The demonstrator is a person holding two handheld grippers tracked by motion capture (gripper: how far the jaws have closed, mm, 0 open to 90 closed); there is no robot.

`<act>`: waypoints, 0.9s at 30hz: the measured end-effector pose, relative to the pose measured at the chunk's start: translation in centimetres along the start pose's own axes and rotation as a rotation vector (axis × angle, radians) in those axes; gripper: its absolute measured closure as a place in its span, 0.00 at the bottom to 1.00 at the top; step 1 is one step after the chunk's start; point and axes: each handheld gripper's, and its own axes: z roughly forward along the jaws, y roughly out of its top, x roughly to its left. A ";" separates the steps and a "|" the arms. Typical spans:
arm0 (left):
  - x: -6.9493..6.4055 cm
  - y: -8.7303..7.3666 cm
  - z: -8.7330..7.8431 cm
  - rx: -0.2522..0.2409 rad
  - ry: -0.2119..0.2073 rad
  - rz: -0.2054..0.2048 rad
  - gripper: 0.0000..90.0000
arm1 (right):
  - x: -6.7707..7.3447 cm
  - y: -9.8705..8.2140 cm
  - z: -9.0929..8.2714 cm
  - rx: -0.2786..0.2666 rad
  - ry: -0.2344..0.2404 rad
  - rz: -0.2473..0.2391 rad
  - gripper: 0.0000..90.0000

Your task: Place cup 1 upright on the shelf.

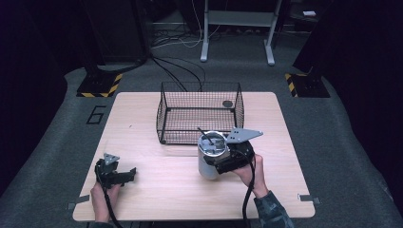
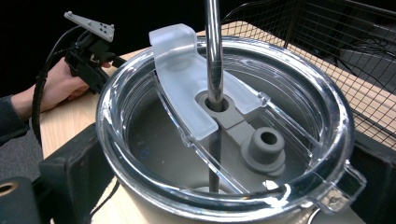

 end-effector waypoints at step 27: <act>0.0 0.0 0.0 -0.004 0.000 -0.001 0.02 | -2.3 4.0 0.9 -0.026 0.000 0.014 0.04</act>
